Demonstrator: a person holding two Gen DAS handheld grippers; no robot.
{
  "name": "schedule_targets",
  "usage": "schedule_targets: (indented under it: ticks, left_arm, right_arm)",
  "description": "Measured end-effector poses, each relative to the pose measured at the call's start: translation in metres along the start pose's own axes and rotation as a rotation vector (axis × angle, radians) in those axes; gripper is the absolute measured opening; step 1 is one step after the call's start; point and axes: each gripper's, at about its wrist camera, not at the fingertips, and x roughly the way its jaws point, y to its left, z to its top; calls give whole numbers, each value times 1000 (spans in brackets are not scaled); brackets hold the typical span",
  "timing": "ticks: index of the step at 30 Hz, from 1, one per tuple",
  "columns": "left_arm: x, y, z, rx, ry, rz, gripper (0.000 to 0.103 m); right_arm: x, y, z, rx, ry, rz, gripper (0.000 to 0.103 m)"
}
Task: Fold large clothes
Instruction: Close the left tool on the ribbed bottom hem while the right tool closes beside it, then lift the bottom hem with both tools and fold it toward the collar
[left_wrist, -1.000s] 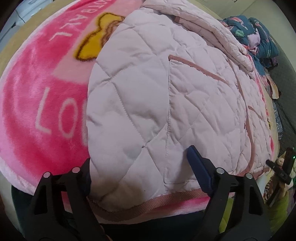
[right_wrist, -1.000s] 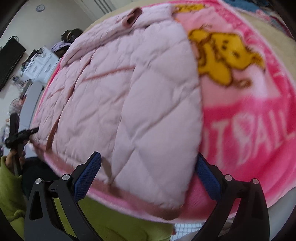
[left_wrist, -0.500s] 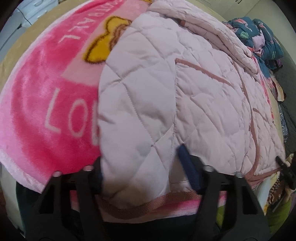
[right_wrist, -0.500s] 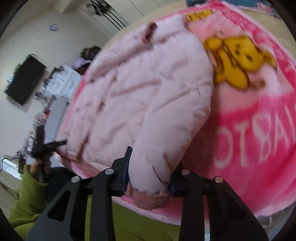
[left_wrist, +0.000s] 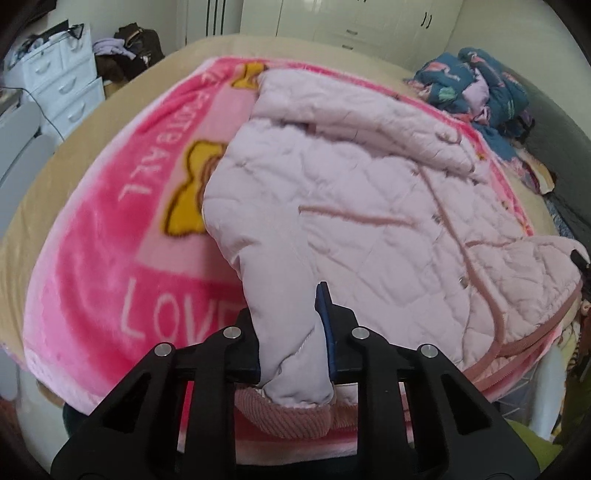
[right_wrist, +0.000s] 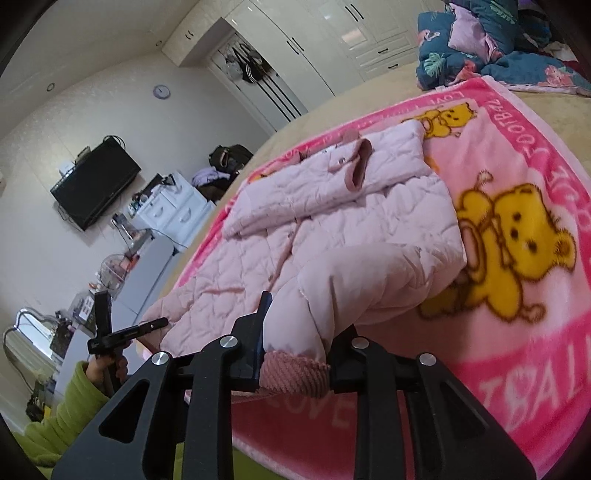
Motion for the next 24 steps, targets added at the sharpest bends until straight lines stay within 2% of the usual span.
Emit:
schedule_targets:
  ticks: [14, 24]
  left_arm:
    - [-33, -13, 58, -37, -135, -39, 13]
    - [-34, -24, 86, -11, -164, -30, 13]
  right_arm:
    - [-5, -4, 28, 41, -114, 36, 22]
    - [0, -5, 52, 47, -161, 39, 22]
